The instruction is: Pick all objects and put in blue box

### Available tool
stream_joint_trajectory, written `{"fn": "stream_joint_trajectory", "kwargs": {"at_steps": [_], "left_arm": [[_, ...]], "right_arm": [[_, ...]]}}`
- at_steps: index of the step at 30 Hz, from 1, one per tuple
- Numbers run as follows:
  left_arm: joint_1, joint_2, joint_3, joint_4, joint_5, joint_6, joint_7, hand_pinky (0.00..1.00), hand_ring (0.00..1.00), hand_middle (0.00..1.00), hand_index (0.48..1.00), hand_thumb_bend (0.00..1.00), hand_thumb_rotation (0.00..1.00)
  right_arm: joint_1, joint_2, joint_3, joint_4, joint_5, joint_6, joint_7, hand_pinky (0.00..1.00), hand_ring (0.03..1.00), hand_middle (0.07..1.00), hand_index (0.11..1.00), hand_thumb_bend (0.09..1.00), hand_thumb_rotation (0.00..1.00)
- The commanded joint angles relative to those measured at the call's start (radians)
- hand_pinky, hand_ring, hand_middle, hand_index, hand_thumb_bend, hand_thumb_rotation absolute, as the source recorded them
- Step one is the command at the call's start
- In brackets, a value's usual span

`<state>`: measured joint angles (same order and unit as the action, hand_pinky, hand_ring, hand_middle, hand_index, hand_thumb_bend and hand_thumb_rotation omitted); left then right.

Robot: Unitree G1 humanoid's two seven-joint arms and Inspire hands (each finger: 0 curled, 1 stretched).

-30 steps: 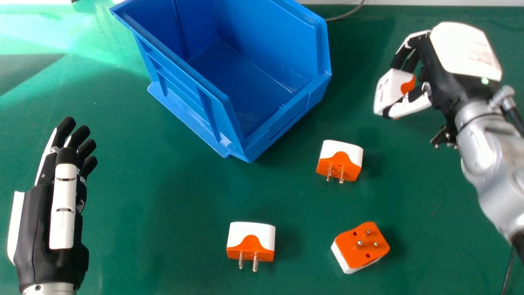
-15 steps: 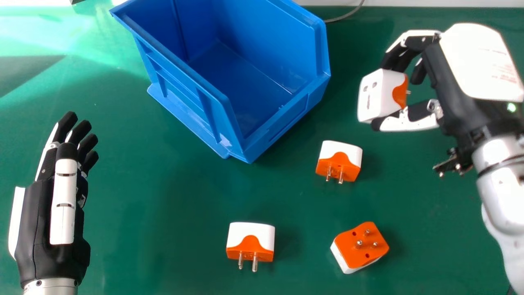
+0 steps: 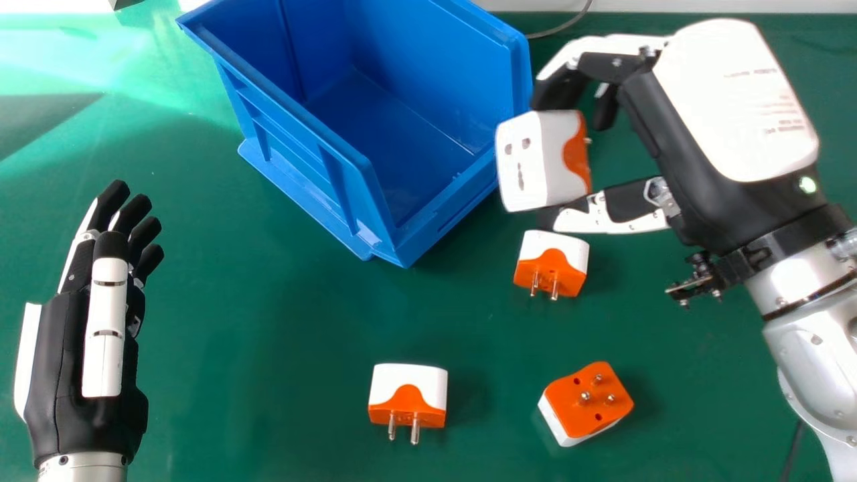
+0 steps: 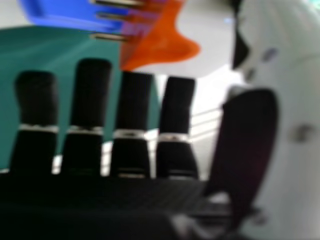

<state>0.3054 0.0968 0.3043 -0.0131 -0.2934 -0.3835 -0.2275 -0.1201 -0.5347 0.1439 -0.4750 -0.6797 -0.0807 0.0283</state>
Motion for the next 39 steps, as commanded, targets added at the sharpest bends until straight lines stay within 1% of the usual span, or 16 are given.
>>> {"fn": "stream_joint_trajectory", "kwargs": {"at_steps": [1,2,4,6,7,8,10,13,16,18,20,23,26,30,34,39], "left_arm": [[-0.005,0.012,0.011,-0.003,-0.005,-0.016,-0.006,0.92,0.91,0.91,0.906,0.45,0.84],[-0.006,0.012,0.011,-0.003,-0.005,-0.017,-0.007,0.92,0.91,0.91,0.906,0.45,0.84],[-0.006,0.008,0.011,-0.009,-0.003,-0.009,0.0,0.92,0.91,0.91,0.906,0.46,0.83],[-0.005,0.008,0.011,-0.012,-0.001,-0.007,0.003,0.92,0.91,0.91,0.906,0.46,0.83],[-0.005,0.009,0.01,-0.011,0.0,-0.008,0.002,0.92,0.91,0.91,0.903,0.46,0.82],[-0.006,0.011,0.011,-0.008,-0.001,-0.009,-0.001,0.92,0.91,0.91,0.903,0.46,0.82],[-0.008,0.01,0.011,-0.004,-0.004,-0.011,-0.003,0.91,0.9,0.91,0.903,0.47,0.82],[-0.01,0.007,0.009,-0.002,-0.001,-0.013,-0.001,0.91,0.9,0.91,0.902,0.47,0.81],[-0.014,0.005,0.006,0.001,0.001,-0.015,-0.001,0.91,0.9,0.91,0.901,0.47,0.81],[-0.014,0.001,0.003,-0.003,0.001,-0.01,0.003,0.91,0.9,0.91,0.901,0.47,0.81],[-0.013,-0.001,0.002,-0.007,-0.002,-0.006,0.004,0.9,0.9,0.91,0.903,0.47,0.8],[-0.012,-0.001,0.002,-0.007,-0.009,-0.004,0.0,0.9,0.9,0.91,0.904,0.47,0.8],[-0.014,-0.001,0.003,-0.003,-0.006,-0.007,0.001,0.9,0.9,0.91,0.904,0.47,0.79],[-0.018,0.001,0.003,0.001,-0.01,-0.007,-0.004,0.91,0.91,0.91,0.907,0.47,0.78],[-0.023,0.001,0.003,0.008,-0.004,-0.009,-0.001,0.91,0.91,0.92,0.909,0.47,0.78],[-0.023,-0.001,0.003,0.005,-0.003,-0.01,0.001,0.91,0.91,0.92,0.915,0.47,0.78]], "right_arm": [[-0.052,0.018,-0.005,-0.035,-0.012,-0.016,0.014,0.28,0.41,0.508,0.549,0.487,0.0],[-0.06,0.023,-0.002,-0.035,-0.019,-0.018,0.021,0.28,0.41,0.508,0.549,0.487,0.0],[-0.082,0.033,0.007,-0.033,-0.022,-0.022,0.04,0.29,0.414,0.512,0.546,0.487,0.0],[-0.109,0.041,0.015,-0.022,-0.024,-0.039,0.049,0.29,0.414,0.512,0.546,0.487,0.0],[-0.121,0.043,0.019,-0.015,-0.029,-0.047,0.053,0.28,0.414,0.515,0.544,0.486,0.0],[-0.134,0.048,0.022,-0.008,-0.03,-0.054,0.057,0.28,0.414,0.515,0.544,0.486,0.0],[-0.161,0.061,0.03,0.011,-0.031,-0.067,0.062,0.28,0.413,0.517,0.543,0.485,0.0],[-0.226,0.069,0.044,0.082,-0.034,-0.128,0.039,0.28,0.414,0.517,0.542,0.486,0.0],[-0.297,0.069,0.061,0.151,-0.06,-0.165,0.04,0.28,0.415,0.517,0.54,0.486,0.0],[-0.348,0.078,0.079,0.204,-0.079,-0.173,0.045,0.29,0.417,0.521,0.537,0.486,0.0],[-0.397,0.087,0.1,0.262,-0.099,-0.184,0.043,0.29,0.418,0.525,0.534,0.486,0.0],[-0.454,0.094,0.121,0.346,-0.122,-0.216,0.019,0.29,0.42,0.528,0.532,0.487,0.0],[-0.521,0.119,0.148,0.448,-0.146,-0.223,0.001,0.3,0.421,0.529,0.53,0.488,0.0],[-0.614,0.153,0.188,0.615,-0.175,-0.249,-0.053,0.29,0.419,0.525,0.531,0.488,0.0],[-0.716,0.183,0.239,0.803,-0.228,-0.265,-0.137,0.3,0.418,0.525,0.525,0.489,0.0],[-0.825,0.227,0.302,1.019,-0.277,-0.25,-0.211,0.31,0.417,0.517,0.515,0.492,0.0]]}}
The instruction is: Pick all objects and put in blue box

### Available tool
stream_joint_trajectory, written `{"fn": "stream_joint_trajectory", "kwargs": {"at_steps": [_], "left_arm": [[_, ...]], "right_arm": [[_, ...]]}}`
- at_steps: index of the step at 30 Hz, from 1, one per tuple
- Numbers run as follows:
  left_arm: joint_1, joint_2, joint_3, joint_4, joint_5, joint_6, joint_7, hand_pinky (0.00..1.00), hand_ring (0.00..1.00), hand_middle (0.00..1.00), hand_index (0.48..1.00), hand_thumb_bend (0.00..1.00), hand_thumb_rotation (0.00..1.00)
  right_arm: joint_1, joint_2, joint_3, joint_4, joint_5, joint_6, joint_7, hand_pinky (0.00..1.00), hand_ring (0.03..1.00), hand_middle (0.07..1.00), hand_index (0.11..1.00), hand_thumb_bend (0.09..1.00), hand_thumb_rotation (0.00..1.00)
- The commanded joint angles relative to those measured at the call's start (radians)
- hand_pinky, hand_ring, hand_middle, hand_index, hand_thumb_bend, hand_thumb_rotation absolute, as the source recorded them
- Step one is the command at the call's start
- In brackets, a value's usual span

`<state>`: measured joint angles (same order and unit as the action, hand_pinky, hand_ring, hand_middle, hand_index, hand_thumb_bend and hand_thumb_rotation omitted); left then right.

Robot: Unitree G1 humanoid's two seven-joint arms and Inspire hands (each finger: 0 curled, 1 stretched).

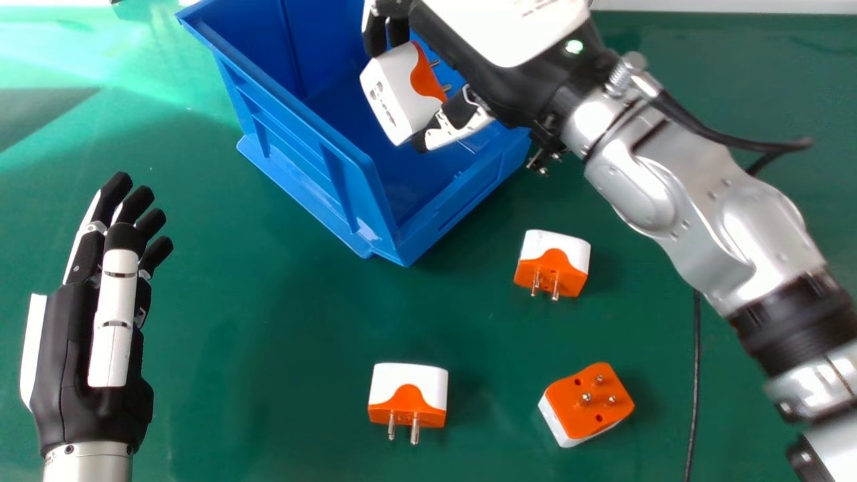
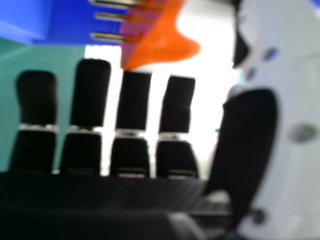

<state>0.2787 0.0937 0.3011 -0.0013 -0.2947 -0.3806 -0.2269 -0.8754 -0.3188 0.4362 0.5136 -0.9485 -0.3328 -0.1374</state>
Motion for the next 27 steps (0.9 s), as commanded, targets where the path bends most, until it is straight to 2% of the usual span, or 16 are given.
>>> {"fn": "stream_joint_trajectory", "kwargs": {"at_steps": [1,9,13,17,20,27], "left_arm": [[0.003,0.003,0.007,-0.005,-0.001,-0.016,0.0,0.91,0.91,0.92,0.915,0.47,0.78],[0.003,0.0,0.011,0.005,-0.004,-0.023,0.0,0.9,0.91,0.91,0.906,0.46,0.78],[0.004,-0.004,0.009,0.003,0.003,-0.029,0.007,0.9,0.91,0.91,0.904,0.46,0.78],[0.006,0.001,0.01,0.008,0.008,-0.039,0.004,0.9,0.9,0.91,0.9,0.45,0.78],[0.011,0.001,0.01,0.0,0.008,-0.034,0.008,0.9,0.9,0.91,0.899,0.45,0.79],[0.019,0.002,0.009,-0.01,0.006,-0.029,0.009,0.89,0.9,0.91,0.898,0.45,0.79]], "right_arm": [[-0.09,0.019,0.022,0.073,-0.015,0.0,-0.064,0.31,0.417,0.517,0.515,0.492,0.0],[-0.212,0.077,0.096,0.363,-0.024,-0.003,-0.157,0.32,0.411,0.507,0.514,0.493,0.0],[-0.255,0.096,0.146,0.477,-0.048,0.006,-0.205,0.32,0.412,0.506,0.514,0.494,0.0],[-0.291,0.117,0.194,0.565,-0.06,0.026,-0.205,0.32,0.413,0.505,0.513,0.494,0.0],[-0.304,0.131,0.217,0.617,-0.059,0.031,-0.219,0.32,0.413,0.505,0.512,0.495,0.0],[-0.302,0.138,0.231,0.664,-0.037,0.018,-0.212,0.31,0.41,0.504,0.511,0.495,0.0]]}}
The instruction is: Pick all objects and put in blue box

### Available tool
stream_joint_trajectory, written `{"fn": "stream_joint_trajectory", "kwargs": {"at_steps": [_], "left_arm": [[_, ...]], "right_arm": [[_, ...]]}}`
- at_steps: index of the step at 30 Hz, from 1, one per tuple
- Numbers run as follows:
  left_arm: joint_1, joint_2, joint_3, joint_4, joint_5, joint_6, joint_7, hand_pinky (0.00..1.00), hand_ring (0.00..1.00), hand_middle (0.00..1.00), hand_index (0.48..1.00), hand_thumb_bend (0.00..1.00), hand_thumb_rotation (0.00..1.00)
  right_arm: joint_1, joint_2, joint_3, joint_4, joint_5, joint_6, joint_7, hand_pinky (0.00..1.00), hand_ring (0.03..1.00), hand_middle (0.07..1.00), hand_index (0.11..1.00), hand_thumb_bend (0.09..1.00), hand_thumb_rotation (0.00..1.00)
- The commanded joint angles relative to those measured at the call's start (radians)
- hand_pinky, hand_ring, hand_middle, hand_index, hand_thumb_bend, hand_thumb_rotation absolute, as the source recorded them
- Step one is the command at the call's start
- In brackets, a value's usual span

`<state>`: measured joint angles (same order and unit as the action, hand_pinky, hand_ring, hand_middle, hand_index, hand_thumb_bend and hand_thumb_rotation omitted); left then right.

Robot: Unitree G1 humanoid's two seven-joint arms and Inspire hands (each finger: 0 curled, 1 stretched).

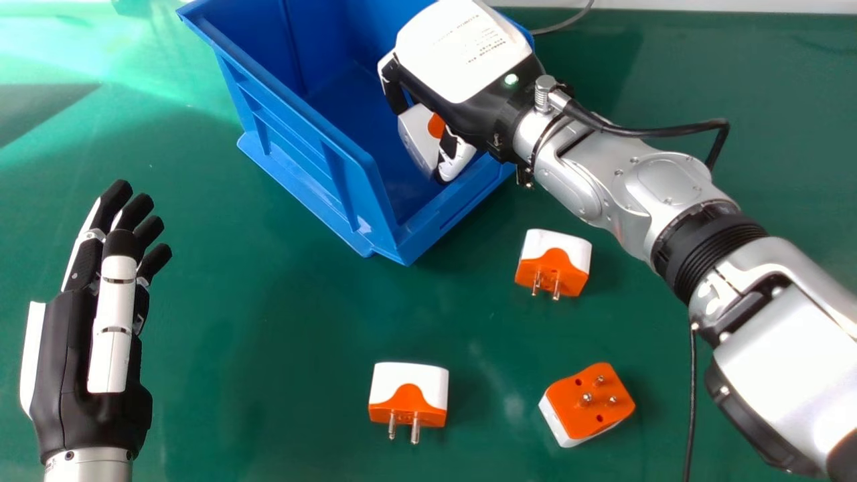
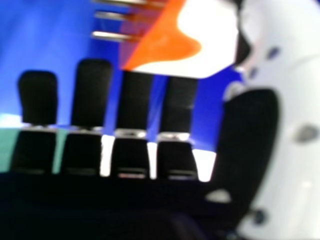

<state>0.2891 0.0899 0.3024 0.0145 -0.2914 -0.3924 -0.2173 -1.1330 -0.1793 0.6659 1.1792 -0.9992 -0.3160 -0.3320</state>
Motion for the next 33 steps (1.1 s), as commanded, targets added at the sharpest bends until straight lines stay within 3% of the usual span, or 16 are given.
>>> {"fn": "stream_joint_trajectory", "kwargs": {"at_steps": [1,6,10,17,21,30,32,33], "left_arm": [[0.008,0.007,0.008,-0.022,0.0,-0.019,-0.004,0.89,0.9,0.91,0.898,0.45,0.79],[0.001,0.008,0.006,-0.017,0.0,-0.02,-0.005,0.89,0.9,0.91,0.899,0.45,0.79],[-0.001,0.011,0.005,-0.014,0.008,-0.024,-0.005,0.89,0.9,0.91,0.898,0.45,0.78],[0.0,0.003,0.002,-0.017,0.008,-0.023,0.001,0.88,0.9,0.9,0.893,0.46,0.77],[-0.008,0.006,0.003,-0.002,0.002,-0.029,-0.007,0.88,0.89,0.9,0.891,0.47,0.77],[-0.007,0.006,0.004,-0.006,0.011,-0.025,0.0,0.87,0.89,0.9,0.89,0.47,0.75],[-0.008,0.008,0.005,-0.002,0.008,-0.028,-0.004,0.87,0.89,0.9,0.89,0.47,0.75],[-0.009,0.008,0.005,0.001,0.007,-0.03,-0.005,0.87,0.89,0.9,0.889,0.47,0.75]], "right_arm": [[-0.044,-0.002,0.004,0.001,0.014,0.005,-0.014,0.31,0.41,0.504,0.511,0.495,0.0],[-0.039,-0.003,0.012,0.002,0.024,0.02,0.003,0.31,0.407,0.501,0.511,0.495,0.0],[-0.035,-0.006,0.016,0.0,0.028,0.019,-0.002,0.31,0.407,0.502,0.51,0.495,0.0],[-0.031,-0.012,0.017,-0.006,0.029,0.014,-0.025,0.31,0.404,0.5,0.51,0.495,0.0],[-0.021,-0.009,0.015,-0.012,0.026,0.024,-0.07,0.31,0.405,0.501,0.511,0.495,0.0],[-0.014,0.0,-0.006,-0.007,0.067,0.021,-0.072,0.33,0.419,0.526,0.521,0.492,0.0],[-0.014,-0.002,-0.008,-0.008,0.079,0.016,-0.061,0.35,0.477,0.569,0.516,0.488,0.0],[-0.015,-0.003,-0.011,-0.009,0.086,0.015,-0.05,0.4,0.529,0.608,0.56,0.514,0.0]]}}
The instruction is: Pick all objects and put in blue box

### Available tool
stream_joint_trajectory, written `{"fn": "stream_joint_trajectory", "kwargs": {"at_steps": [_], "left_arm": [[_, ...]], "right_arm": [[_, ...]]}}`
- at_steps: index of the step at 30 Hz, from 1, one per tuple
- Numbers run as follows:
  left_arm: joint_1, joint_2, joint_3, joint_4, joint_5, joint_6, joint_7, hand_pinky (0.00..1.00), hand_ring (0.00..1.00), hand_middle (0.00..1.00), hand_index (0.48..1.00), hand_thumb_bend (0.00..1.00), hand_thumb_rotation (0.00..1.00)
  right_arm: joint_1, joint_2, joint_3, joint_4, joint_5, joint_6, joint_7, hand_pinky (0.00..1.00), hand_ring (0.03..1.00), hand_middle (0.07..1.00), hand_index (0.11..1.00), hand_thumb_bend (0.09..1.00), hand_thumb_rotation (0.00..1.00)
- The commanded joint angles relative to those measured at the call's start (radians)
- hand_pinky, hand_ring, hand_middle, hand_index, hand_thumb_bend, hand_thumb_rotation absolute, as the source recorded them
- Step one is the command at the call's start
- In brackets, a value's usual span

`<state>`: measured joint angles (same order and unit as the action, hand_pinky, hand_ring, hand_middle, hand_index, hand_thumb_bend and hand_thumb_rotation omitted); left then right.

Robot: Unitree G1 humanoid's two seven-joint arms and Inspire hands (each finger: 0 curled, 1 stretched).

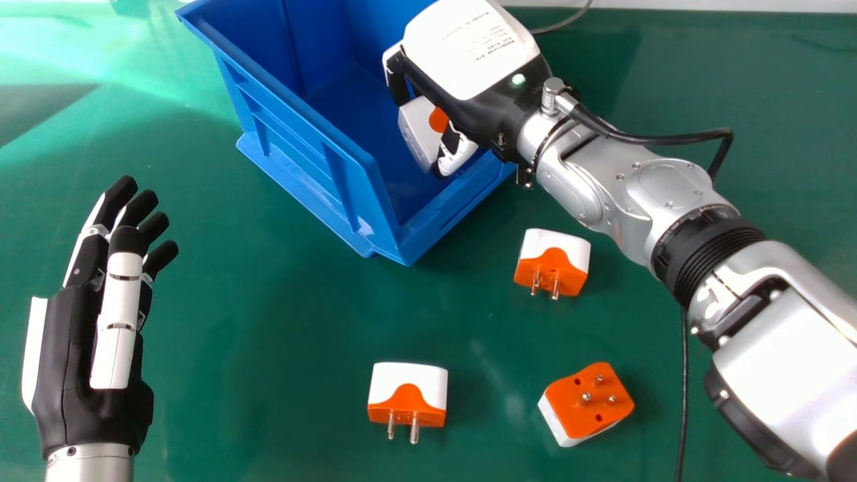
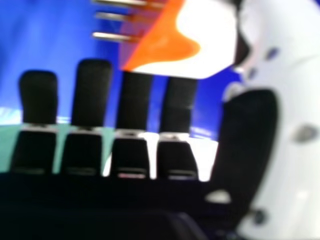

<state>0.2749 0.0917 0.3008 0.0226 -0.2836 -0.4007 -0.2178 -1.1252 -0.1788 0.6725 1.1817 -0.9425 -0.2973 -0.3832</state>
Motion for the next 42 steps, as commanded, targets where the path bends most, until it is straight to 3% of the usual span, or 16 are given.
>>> {"fn": "stream_joint_trajectory", "kwargs": {"at_steps": [1,3,7,21,27,31,36,42], "left_arm": [[0.004,0.007,0.008,-0.004,0.0,-0.025,-0.006,0.86,0.89,0.9,0.888,0.47,0.75],[0.002,0.006,0.008,-0.004,-0.001,-0.023,-0.004,0.86,0.89,0.9,0.885,0.47,0.75],[0.0,0.011,0.008,-0.005,0.001,-0.024,-0.007,0.86,0.89,0.9,0.884,0.47,0.75],[-0.005,0.017,0.011,-0.011,-0.005,-0.011,-0.005,0.87,0.89,0.9,0.885,0.48,0.75],[-0.009,0.017,0.012,-0.005,-0.003,-0.016,-0.004,0.87,0.89,0.9,0.884,0.48,0.75],[-0.011,0.019,0.011,-0.002,-0.01,-0.013,-0.012,0.87,0.89,0.9,0.882,0.48,0.74],[-0.011,0.016,0.011,-0.007,-0.011,-0.009,-0.009,0.88,0.9,0.9,0.886,0.49,0.74],[-0.013,0.018,0.012,-0.007,-0.016,-0.002,-0.012,0.88,0.89,0.9,0.882,0.49,0.74]], "right_arm": [[-0.023,-0.004,-0.021,-0.014,0.035,-0.001,0.014,0.44,0.572,0.642,0.599,0.545,0.0],[-0.023,-0.005,-0.026,-0.017,0.043,0.0,0.029,0.54,0.668,0.721,0.688,0.601,0.0],[-0.024,-0.008,-0.02,-0.021,0.046,0.007,0.027,0.59,0.723,0.764,0.74,0.648,0.0],[-0.033,-0.019,-0.014,-0.043,0.036,0.033,0.019,0.65,0.774,0.81,0.789,0.713,0.02],[-0.021,-0.051,-0.032,-0.1,0.049,0.023,0.033,0.64,0.769,0.811,0.79,0.728,0.02],[0.015,-0.105,-0.034,-0.197,0.035,0.011,0.014,0.63,0.763,0.81,0.786,0.738,0.01],[0.08,-0.193,-0.032,-0.37,0.0,0.025,0.04,0.63,0.764,0.81,0.785,0.741,0.02],[0.261,-0.331,-0.129,-0.736,0.013,0.061,0.123,0.64,0.771,0.81,0.785,0.728,0.04]]}}
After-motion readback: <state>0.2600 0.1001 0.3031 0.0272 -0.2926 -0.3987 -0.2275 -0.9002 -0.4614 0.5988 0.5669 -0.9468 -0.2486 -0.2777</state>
